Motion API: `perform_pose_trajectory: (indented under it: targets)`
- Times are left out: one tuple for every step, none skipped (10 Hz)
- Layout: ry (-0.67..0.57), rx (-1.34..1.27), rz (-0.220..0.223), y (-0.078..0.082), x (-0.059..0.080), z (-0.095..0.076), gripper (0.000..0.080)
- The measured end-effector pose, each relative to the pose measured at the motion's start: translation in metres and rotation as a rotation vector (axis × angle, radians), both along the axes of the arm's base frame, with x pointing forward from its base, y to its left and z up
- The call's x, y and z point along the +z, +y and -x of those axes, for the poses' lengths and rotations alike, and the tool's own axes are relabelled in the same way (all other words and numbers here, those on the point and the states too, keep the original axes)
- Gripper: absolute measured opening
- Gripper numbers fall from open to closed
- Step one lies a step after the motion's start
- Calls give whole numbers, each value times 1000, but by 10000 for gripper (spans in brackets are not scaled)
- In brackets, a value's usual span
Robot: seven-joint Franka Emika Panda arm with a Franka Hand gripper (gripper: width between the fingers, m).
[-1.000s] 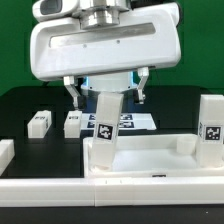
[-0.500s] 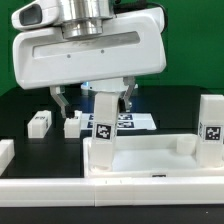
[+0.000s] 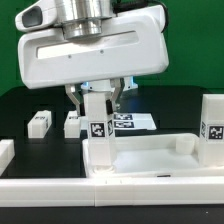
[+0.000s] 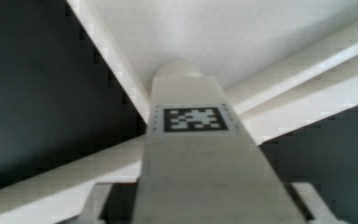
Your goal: Assemble desk
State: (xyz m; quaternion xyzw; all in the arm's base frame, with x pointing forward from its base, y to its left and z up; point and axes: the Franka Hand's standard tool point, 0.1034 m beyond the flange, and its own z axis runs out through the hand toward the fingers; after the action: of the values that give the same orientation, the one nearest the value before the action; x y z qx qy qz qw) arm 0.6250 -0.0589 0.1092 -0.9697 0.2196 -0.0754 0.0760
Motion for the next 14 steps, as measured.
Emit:
perform_pose_trajectory:
  targets:
    - [6, -63, -12, 0, 0, 0, 288]
    - [18, -164, -31, -1, -1, 0, 288]
    - [37, -333, -61, -3, -1, -1, 288]
    - [55, -486, -91, -4, -2, -1, 288]
    - [77, -667, -128, -5, -2, -1, 288]
    - [91, -788, -158, -5, -3, -1, 289]
    - [101, -862, -174, -5, -3, -1, 290]
    - [105, -878, -175, -3, -3, -1, 290]
    - [100, -843, -170, -3, -3, -1, 290]
    - [91, -760, -146, 0, -3, -1, 396]
    - [75, -604, -108, 6, -2, -2, 537]
    - [48, -355, -57, 6, -2, -3, 614]
    - [53, -168, -34, 8, -1, 1, 614]
    - [49, -82, -25, 13, 0, 1, 643]
